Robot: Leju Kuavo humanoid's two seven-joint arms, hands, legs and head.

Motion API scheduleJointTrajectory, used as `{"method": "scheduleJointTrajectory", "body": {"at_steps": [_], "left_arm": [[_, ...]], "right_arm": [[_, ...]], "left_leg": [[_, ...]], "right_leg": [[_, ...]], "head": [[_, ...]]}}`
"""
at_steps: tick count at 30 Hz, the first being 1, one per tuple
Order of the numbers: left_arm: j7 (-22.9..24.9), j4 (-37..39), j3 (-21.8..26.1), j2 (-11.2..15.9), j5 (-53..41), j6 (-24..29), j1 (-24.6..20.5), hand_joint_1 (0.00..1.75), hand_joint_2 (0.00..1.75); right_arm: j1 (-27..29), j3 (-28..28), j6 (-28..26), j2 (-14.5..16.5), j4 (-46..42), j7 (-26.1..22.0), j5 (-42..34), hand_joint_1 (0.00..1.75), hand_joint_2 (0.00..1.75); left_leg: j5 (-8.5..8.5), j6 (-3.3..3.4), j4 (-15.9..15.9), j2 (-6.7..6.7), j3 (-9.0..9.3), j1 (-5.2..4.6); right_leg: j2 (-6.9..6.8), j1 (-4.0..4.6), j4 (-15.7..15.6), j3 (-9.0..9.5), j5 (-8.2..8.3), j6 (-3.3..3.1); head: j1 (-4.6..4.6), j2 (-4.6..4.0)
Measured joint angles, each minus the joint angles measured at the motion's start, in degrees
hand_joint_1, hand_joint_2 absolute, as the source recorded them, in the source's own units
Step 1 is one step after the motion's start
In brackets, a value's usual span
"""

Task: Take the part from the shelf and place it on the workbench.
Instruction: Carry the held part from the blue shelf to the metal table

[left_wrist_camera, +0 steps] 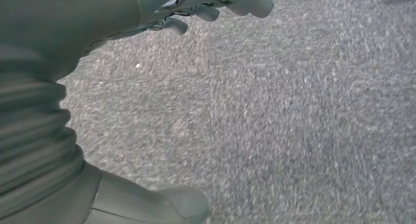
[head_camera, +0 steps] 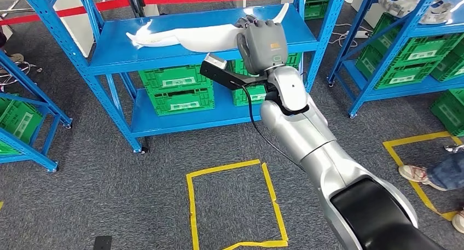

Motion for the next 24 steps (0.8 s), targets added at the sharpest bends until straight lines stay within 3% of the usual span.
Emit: {"method": "scheduleJointTrajectory", "body": {"at_steps": [1, 3, 5, 6, 7, 9, 10, 12, 15, 17, 19, 20, 21, 22, 24], "left_arm": [[0.2, 0.0, 0.0, -0.1, 0.0, 0.0, 0.1, 0.0, 1.75], [0.5, 0.1, 0.0, -0.2, -0.2, 0.0, 0.4, 0.0, 1.75], [0.7, 0.2, 0.0, -0.2, -0.3, 0.0, 0.8, 0.0, 1.75], [0.8, 0.2, 0.0, -0.3, -0.3, 0.0, 0.9, 0.0, 1.75], [0.8, 0.2, 0.0, -0.3, -0.3, 0.0, 1.0, 0.0, 1.75], [0.8, 0.2, 0.0, -0.2, -0.4, 0.0, 1.1, 0.0, 1.75], [0.8, 0.3, 0.0, -0.2, -0.4, 0.0, 1.1, 0.0, 1.75], [0.7, 0.3, 0.0, -0.2, -0.4, -0.1, 1.1, 0.0, 1.75], [0.6, 0.3, -0.1, -0.4, -0.4, -0.2, 1.0, 0.0, 1.75], [0.4, 0.3, -0.1, -0.5, -0.1, -0.1, 0.9, 0.0, 1.75], [0.3, 0.3, 0.0, -0.5, 0.2, -0.1, 0.7, 0.0, 1.75], [0.3, 0.3, 0.0, -0.5, 0.3, 0.0, 0.6, 0.0, 1.75], [0.3, 0.3, 0.0, -0.5, 0.3, 0.0, 0.3, 0.0, 1.75], [0.3, 0.3, 0.0, -0.5, 0.4, 0.1, 0.1, 0.0, 1.75], [0.3, 0.3, 0.0, -0.5, 0.6, 0.2, -0.5, 0.0, 1.75]], "right_arm": [[-0.2, -0.2, 0.1, -0.1, 0.1, 0.0, -0.1, 1.75, 1.75], [-0.3, -0.7, 0.3, -0.4, 0.2, 0.0, -0.2, 1.75, 1.75], [-0.1, -1.0, 0.3, -0.9, 0.5, 0.0, -0.3, 1.75, 1.75], [0.0, -1.2, 0.3, -1.1, 0.6, 0.0, -0.4, 1.75, 1.75], [0.1, -1.4, 0.3, -1.3, 0.6, -0.1, -0.4, 1.75, 1.75], [0.1, -1.9, 0.3, -1.6, 0.4, 0.0, -0.5, 1.75, 1.75], [0.1, -2.1, 0.3, -1.7, 0.2, 0.0, -0.4, 1.75, 1.75], [0.2, -2.5, 0.2, -2.1, -0.3, 0.0, -0.3, 1.75, 1.75], [0.3, -2.9, 0.3, -3.2, -0.8, 0.1, -0.2, 1.75, 1.75], [0.1, -3.3, 0.3, -3.7, -1.2, 0.3, 0.0, 1.75, 1.75], [-0.1, -3.7, 0.4, -4.0, -1.3, 0.5, 0.3, 1.75, 1.75], [-0.2, -3.8, 0.5, -4.1, -1.3, 0.6, 0.4, 1.75, 1.75], [-0.3, -4.0, 0.7, -4.2, -1.3, 0.7, 0.4, 1.75, 1.75], [-0.6, -4.1, 0.9, -4.3, -1.3, 0.8, 0.6, 1.75, 1.75], [-1.7, -4.3, 1.4, -4.5, -1.4, 1.0, 0.9, 1.75, 1.75]], "left_leg": [[-1.32, -0.19, 2.0, -0.05, -0.92, 0.01], [-4.92, -0.47, 9.0, -0.14, -3.89, 0.06], [-6.51, -0.66, 14.4, -0.15, -6.11, 0.08], [-5.79, -0.65, 14.2, -0.18, -5.91, 0.08], [-4.1, -0.56, 11.8, -0.32, -4.59, 0.08], [-0.85, -0.25, 4.2, -1.58, -0.66, 0.09], [-0.1, -0.08, 1.3, -2.29, 0.77, 0.09], [-0.15, 0.33, -0.5, -2.95, 1.54, -0.03], [0.43, 1.33, -1.0, -1.85, 1.29, 0.32], [0.73, 1.82, -1.2, -0.89, 1.16, 0.54], [0.8, 1.98, -1.2, 0.09, 0.94, 0.52], [0.81, 1.99, -1.1, 0.6, 0.87, 0.53], [0.81, 1.98, -1.1, 1.09, 0.83, 0.57], [0.79, 1.94, -1.0, 1.54, 0.82, 0.62], [0.69, 1.59, -0.8, 2.35, 0.78, 0.6]], "right_leg": [[0.08, -0.19, -0.3, 0.02, 0.28, -0.35], [0.34, -0.24, -0.4, -0.13, 0.52, -0.71], [0.8, -0.16, -0.2, -0.25, 0.57, -0.77], [1.09, -0.14, -0.1, -0.29, 0.58, -0.77], [1.43, -0.15, 0.1, -0.32, 0.57, -0.73], [2.11, -0.1, 0.6, -0.55, 0.48, -0.47], [2.47, -0.09, 0.8, -0.83, 0.51, -0.18], [3.18, -0.12, 0.9, -1.49, 0.88, 0.61], [3.4, -0.15, 1.4, -2.3, 0.78, 1.69], [2.03, -0.24, 6.0, -4.49, -2.01, 2.4], [0.95, -0.56, 13.7, -7.93, -5.51, 3.09], [0.74, -0.76, 16.3, -9.01, -6.2, 3.33], [0.58, -0.94, 16.7, -9.05, -5.82, 3.48], [0.34, -1.1, 14.9, -7.96, -4.53, 3.57], [-1.23, -1.15, 7.2, -3.79, -1.36, 3.56]], "head": [[-0.19, 0.0], [-0.59, 0.0], [-0.73, 0.0], [-0.75, 0.0], [-0.77, 0.0], [-0.79, 0.0], [-0.8, 0.0], [-0.76, 0.0], [-0.56, 0.0], [-0.07, 0.0], [0.29, 0.0], [0.31, 0.0], [0.33, 0.0], [0.34, 0.0], [0.44, 0.0]]}}
